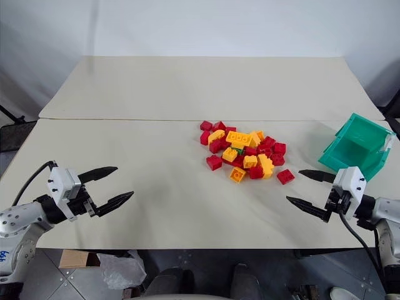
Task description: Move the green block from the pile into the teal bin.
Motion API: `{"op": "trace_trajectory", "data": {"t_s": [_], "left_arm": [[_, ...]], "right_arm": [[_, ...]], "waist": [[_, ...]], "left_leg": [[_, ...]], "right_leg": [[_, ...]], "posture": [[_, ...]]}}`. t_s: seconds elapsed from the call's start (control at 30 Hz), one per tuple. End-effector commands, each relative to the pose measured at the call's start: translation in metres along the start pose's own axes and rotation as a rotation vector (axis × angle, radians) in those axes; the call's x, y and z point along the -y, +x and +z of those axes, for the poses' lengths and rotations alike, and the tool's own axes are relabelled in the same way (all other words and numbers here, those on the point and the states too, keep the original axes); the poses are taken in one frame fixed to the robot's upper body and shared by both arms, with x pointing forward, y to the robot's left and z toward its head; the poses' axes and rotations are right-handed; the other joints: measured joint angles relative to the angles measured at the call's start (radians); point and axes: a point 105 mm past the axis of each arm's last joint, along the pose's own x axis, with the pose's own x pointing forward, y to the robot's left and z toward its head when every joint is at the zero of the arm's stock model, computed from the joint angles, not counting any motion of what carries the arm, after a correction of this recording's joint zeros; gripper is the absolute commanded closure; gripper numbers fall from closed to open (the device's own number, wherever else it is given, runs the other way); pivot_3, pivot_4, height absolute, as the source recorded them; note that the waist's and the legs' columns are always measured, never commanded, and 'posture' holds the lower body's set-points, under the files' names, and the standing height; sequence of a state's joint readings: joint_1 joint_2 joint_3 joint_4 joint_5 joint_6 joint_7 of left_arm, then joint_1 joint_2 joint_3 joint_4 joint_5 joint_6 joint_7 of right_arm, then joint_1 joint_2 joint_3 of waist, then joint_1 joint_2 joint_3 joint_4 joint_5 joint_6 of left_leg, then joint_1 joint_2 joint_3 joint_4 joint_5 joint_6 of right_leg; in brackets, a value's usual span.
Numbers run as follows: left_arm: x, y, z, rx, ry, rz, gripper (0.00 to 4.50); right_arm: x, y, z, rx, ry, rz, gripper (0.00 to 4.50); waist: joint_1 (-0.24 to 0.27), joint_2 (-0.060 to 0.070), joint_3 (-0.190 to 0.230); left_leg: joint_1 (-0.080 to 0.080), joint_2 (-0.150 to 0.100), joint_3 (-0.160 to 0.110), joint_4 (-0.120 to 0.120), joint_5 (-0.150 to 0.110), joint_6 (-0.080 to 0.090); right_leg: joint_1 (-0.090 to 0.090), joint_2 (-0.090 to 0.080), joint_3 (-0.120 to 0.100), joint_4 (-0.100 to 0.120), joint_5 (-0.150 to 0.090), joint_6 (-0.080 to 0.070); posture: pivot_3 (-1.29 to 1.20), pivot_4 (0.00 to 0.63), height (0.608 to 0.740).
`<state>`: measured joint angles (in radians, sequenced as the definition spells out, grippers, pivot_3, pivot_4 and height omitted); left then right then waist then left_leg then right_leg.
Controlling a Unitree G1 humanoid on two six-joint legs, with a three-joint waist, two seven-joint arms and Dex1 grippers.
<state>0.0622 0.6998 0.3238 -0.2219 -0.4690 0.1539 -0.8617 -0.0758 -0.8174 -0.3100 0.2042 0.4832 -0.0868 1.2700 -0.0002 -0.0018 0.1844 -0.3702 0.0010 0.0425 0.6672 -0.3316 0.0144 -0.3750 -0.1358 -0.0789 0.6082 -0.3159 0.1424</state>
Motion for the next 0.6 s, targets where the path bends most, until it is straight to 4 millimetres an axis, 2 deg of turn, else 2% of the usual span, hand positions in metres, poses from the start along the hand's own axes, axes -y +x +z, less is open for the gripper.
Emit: {"op": "trace_trajectory", "data": {"t_s": [0.03,0.1,0.17,0.2,0.3,0.37,0.57,0.6], "left_arm": [[-0.001,0.0,0.013,0.053,0.014,-0.003,0.0],[-0.003,0.0,0.015,0.076,0.006,0.004,0.0],[0.005,-0.003,0.019,0.117,-0.023,-0.078,0.0],[0.003,-0.003,0.021,0.129,0.023,-0.06,0.0],[0.004,-0.001,0.022,0.13,0.005,-0.076,0.0],[0.011,0.0,0.022,0.128,-0.008,-0.121,0.0],[0.024,0.008,0.026,0.135,-0.035,-0.185,0.0],[0.024,0.009,0.026,0.135,-0.039,-0.185,0.0]], "right_arm": [[0.001,0.005,0.011,0.04,-0.033,-0.015,0.03],[-0.001,0.01,0.015,0.061,-0.029,-0.02,0.03],[-0.001,0.019,0.027,0.119,-0.01,-0.044,0.41],[-0.009,0.026,0.034,0.142,0.001,-0.006,0.63],[-0.027,0.04,0.045,0.157,0.001,0.083,1.61],[-0.035,0.054,0.05,0.156,0.001,0.116,2.29],[-0.044,0.095,0.062,0.132,0.008,0.121,4.3],[-0.043,0.097,0.062,0.126,0.004,0.113,4.48]], "waist": [[0.0,0.0,0.0],[0.0,0.0,0.0],[0.0,0.0,0.0],[0.0,0.0,0.0],[-0.001,0.001,0.0],[0.0,0.0,0.0],[-0.001,0.001,0.0],[0.0,0.0,0.0]], "left_leg": [[0.0,0.0,0.0,0.0,0.0,0.0],[0.0,0.0,0.0,0.0,0.0,0.0],[0.0,0.0,0.0,0.0,0.0,0.0],[0.0,0.0,0.0,0.0,0.0,0.0],[0.0,0.001,0.0,0.0,0.0,0.0],[0.0,0.001,0.0,0.0,0.0,-0.001],[0.0,0.0,-0.001,0.0,0.0,-0.001],[0.0,0.0,-0.001,0.0,0.0,-0.001]], "right_leg": [[0.0,0.0,0.0,0.0,0.0,0.0],[0.0,0.0,0.0,0.0,0.0,0.0],[0.0,0.0,0.0,0.0,0.0,0.0],[0.0,0.0,0.0,0.001,0.0,0.0],[0.0,0.0,0.0,0.001,0.0,0.0],[0.0,0.001,0.0,0.001,0.0,0.0],[-0.001,0.0,0.0,0.001,0.0,0.0],[-0.001,0.0,0.0,0.001,0.0,0.0]], "posture": [[0.0,0.15,0.74],[0.0,0.15,0.74],[0.0,0.15,0.74],[0.0,0.15,0.74],[0.0,0.15,0.74],[0.0,0.15,0.74],[0.0,0.15,0.74],[0.0,0.15,0.74]]}}
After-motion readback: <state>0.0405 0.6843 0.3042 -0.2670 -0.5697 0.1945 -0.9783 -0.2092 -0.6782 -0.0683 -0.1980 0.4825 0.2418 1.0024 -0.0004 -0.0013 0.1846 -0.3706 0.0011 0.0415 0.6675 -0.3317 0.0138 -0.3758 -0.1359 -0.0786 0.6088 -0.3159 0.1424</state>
